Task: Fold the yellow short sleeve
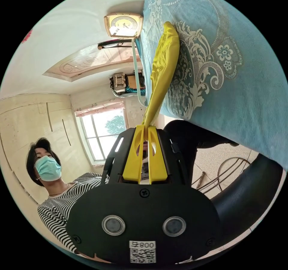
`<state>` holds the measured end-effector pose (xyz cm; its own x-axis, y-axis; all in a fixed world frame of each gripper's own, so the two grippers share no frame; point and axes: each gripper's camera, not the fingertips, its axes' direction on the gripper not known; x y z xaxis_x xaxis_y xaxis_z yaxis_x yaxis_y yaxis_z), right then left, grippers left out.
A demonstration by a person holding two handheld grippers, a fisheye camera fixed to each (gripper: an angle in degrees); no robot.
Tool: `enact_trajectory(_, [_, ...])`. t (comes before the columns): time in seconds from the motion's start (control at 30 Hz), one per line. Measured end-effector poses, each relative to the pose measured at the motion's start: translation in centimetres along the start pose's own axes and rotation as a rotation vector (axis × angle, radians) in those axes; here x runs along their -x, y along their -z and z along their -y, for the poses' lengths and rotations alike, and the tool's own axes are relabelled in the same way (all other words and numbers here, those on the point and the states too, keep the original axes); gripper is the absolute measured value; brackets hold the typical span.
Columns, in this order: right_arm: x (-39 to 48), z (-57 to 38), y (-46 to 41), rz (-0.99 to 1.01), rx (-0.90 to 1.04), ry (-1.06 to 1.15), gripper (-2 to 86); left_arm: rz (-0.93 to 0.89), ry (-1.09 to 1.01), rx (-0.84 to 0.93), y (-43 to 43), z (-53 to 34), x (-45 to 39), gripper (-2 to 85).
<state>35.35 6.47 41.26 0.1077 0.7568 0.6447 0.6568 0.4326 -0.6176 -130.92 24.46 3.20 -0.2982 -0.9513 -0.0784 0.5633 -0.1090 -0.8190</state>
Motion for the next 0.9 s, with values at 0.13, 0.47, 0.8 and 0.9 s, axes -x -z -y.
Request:
enact_trajectory(0.13, [1.7, -4.4, 1.6, 0.012, -0.012, 0.005, 1.9, -0.016, -0.02, 0.033, -0.5, -3.3, -0.7, 3.7])
enact_trajectory(0.47, [6.4, -14.4, 7.0, 0.078, -0.082, 0.064, 1.8, -0.069, -0.161, 0.159, -4.3, -10.2, -3.8, 3.6])
enact_trajectory(0.8, [15.4, -23.8, 15.4, 0.124, -0.222, 0.256, 1.7, -0.217, -0.285, 0.279, -11.5, -16.0, -7.3, 3.7])
enact_trajectory(0.9, [18.3, -26.4, 18.1, 0.141, -0.28, 0.319, 1.7, -0.26, -0.315, 0.328, -14.3, -17.8, -8.3, 3.8])
